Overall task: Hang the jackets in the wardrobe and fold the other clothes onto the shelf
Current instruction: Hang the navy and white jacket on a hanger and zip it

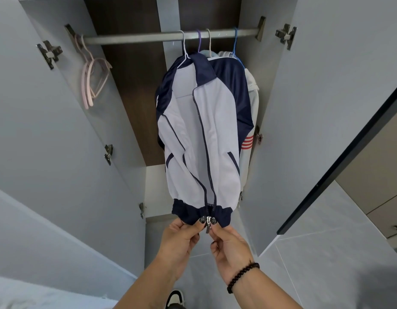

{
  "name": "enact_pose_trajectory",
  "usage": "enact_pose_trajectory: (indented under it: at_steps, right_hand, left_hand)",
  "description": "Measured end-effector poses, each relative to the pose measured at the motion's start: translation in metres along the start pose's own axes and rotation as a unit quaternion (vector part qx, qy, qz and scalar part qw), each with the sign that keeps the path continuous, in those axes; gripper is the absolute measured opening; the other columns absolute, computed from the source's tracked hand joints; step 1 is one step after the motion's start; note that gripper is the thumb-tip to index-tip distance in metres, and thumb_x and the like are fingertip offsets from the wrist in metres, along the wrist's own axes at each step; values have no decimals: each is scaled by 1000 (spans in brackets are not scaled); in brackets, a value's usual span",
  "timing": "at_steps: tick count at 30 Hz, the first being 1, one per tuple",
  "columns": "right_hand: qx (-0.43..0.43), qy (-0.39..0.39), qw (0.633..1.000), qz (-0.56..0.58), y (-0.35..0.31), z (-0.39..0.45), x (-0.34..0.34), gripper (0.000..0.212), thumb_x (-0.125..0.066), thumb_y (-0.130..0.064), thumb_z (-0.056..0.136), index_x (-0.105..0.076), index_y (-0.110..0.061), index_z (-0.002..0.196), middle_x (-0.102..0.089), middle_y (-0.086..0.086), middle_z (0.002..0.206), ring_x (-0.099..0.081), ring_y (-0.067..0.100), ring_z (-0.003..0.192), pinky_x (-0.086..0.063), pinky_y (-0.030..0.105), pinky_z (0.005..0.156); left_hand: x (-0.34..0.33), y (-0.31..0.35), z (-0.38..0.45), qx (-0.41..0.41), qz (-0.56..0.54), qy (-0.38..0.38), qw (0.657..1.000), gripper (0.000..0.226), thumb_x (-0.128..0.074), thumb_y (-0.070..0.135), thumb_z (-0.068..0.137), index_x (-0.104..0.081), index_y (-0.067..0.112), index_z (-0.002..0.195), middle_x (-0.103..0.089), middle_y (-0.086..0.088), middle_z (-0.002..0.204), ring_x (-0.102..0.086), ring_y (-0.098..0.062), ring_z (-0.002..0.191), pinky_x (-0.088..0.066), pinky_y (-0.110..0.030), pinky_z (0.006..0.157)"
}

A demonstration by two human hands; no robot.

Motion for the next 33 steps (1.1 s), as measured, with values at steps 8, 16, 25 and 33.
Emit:
enact_pose_trajectory:
  at_steps: [8, 16, 25, 33]
  right_hand:
    - [-40, -25, 998, -34, 6, -1, -5, 7, -66, -3, 83, -67, -9, 87, -64, 2, 65, -56, 7, 56, -42, 19, 49]
    - [-85, -85, 978, -171, 10, -4, -19, 27, -55, -30, 94, -66, -7, 89, -64, 3, 69, -54, 14, 55, -38, 24, 50]
    - [-43, -66, 956, -281, 6, 4, -30, 26, -48, -15, 94, -53, -11, 69, -48, 0, 55, -47, 13, 47, -35, 23, 49]
    - [-84, -27, 955, -284, 1, 28, -51, 26, -50, -20, 97, -57, -9, 74, -47, -1, 53, -40, 10, 46, -33, 19, 44]
  left_hand:
    - [15, 15, 1, -14, 112, 10, 994, 25, -78, 1, 73, -72, 0, 98, -68, -13, 86, -51, -22, 79, -43, -28, 68]
    - [25, 22, 1, -21, 114, -5, 993, 21, -73, 7, 80, -72, 8, 100, -69, -15, 92, -49, -23, 79, -39, -26, 65]
    - [43, 18, 6, -18, 100, 13, 995, 17, -68, 6, 87, -70, 7, 103, -75, -10, 97, -69, -13, 85, -54, -23, 72]
    - [51, 18, 13, -4, 115, 73, 991, 10, -67, 2, 87, -69, 6, 97, -73, -6, 77, -66, -10, 67, -54, -20, 62]
Point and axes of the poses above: each hand's wrist, its own z-axis towards the middle knuckle, its own x-axis out of the back of the hand, y = z × x, the point moved 3 cm from there along z, towards the middle knuckle
